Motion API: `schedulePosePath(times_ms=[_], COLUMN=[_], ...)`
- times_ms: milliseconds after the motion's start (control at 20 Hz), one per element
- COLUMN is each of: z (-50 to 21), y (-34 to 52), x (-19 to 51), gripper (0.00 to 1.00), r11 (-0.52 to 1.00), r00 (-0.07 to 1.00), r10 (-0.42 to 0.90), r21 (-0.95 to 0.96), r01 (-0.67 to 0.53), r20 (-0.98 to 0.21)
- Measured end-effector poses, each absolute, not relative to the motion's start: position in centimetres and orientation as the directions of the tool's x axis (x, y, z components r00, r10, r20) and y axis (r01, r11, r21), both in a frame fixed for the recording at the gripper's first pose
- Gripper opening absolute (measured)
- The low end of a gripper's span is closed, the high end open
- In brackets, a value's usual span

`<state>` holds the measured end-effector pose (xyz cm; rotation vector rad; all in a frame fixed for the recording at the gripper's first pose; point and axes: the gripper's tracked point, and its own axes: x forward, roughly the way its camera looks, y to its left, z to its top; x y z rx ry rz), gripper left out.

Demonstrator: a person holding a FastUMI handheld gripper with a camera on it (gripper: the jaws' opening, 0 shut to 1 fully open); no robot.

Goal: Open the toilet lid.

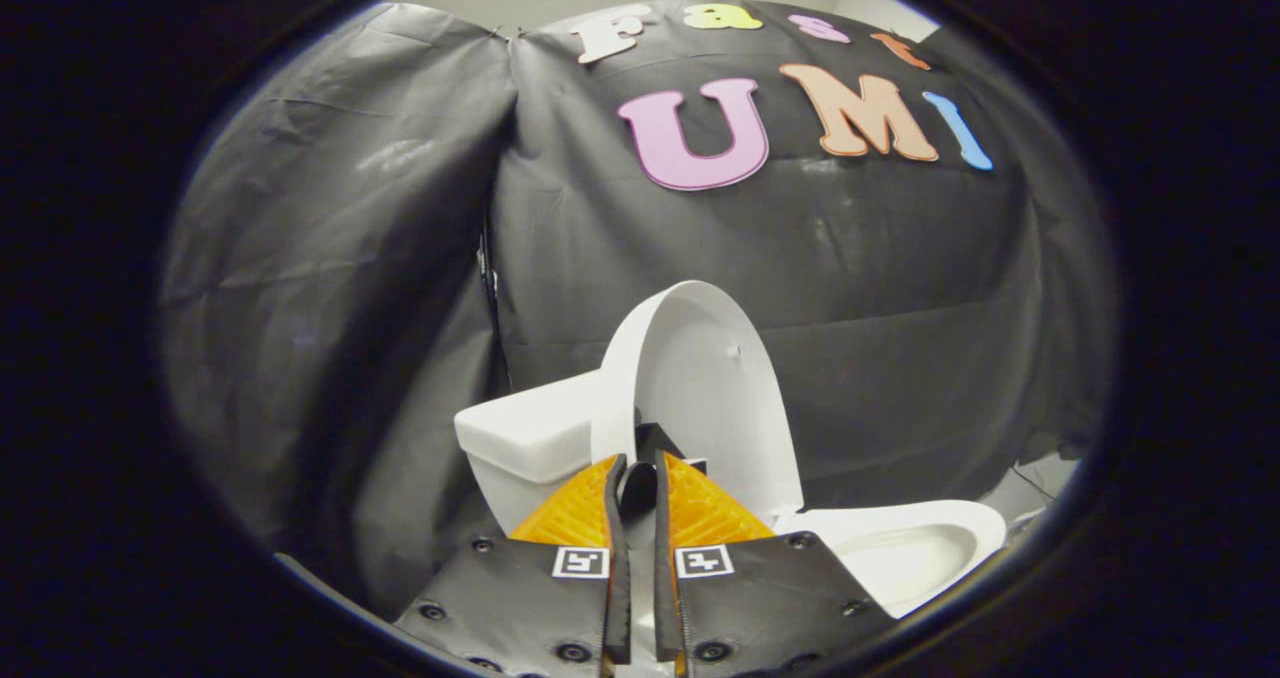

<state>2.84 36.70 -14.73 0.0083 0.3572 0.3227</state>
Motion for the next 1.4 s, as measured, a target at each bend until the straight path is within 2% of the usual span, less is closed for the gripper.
schedulePosePath(times_ms=[100,150,200,300,450,600,950,1250,1400], z=[-14.8,-14.6,-14.5,-14.5,-14.3,-13.6,-9.4,-5.4,-4.1], y=[36.8,36.5,36.6,36.2,36.6,36.8,33.4,27.9,23.1], x=[3.0,2.9,2.6,2.6,2.4,2.0,1.2,0.6,0.8], gripper=[0.10,0.14,0.14,0.24,0.33,0.34,0.63,0.70,0.74], r11=[0.947,0.949,0.945,0.950,0.943,0.937,0.954,0.971,0.985], r00=[0.884,0.888,0.884,0.889,0.880,0.877,0.922,0.952,0.968], r10=[0.317,0.310,0.323,0.305,0.328,0.342,0.301,0.236,0.167], r21=[0.058,0.055,0.062,0.052,0.056,0.050,0.079,0.023,-0.012], r01=[-0.317,-0.310,-0.321,-0.307,-0.329,-0.346,-0.290,-0.237,-0.172], r20=[-0.343,-0.339,-0.339,-0.342,-0.343,-0.337,-0.246,-0.196,-0.189])
